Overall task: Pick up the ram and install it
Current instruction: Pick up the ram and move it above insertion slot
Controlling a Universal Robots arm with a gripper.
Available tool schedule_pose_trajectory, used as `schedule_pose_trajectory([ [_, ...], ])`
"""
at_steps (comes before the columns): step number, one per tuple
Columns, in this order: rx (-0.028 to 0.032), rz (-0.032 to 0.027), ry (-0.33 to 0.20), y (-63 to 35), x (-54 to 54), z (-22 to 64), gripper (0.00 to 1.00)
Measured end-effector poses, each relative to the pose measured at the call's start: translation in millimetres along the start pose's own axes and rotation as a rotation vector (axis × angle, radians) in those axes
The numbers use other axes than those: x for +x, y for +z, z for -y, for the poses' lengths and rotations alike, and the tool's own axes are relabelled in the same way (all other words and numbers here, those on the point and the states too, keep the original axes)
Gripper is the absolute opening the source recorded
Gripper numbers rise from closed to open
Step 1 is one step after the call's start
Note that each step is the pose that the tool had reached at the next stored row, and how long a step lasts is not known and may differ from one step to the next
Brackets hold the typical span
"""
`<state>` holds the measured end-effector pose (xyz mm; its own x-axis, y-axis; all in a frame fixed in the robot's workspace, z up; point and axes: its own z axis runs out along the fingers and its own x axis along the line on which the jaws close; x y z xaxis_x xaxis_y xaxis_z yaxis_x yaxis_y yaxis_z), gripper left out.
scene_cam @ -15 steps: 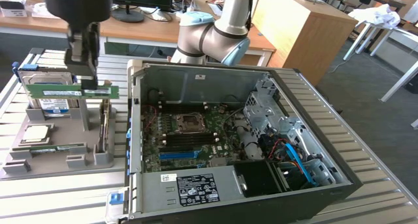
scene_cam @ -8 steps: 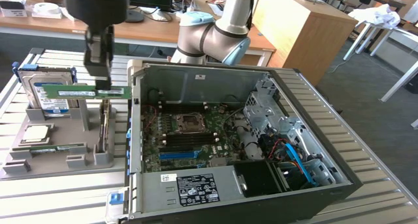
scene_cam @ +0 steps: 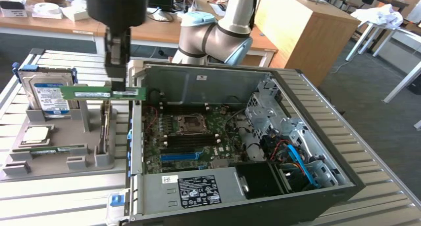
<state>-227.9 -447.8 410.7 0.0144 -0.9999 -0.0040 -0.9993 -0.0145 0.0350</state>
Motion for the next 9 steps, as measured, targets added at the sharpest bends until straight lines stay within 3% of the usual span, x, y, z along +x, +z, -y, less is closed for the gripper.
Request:
schedule_pose_trajectory([
  [9,-0.0001,0.0000,0.000,-1.1,0.4,29.0,0.11],
])
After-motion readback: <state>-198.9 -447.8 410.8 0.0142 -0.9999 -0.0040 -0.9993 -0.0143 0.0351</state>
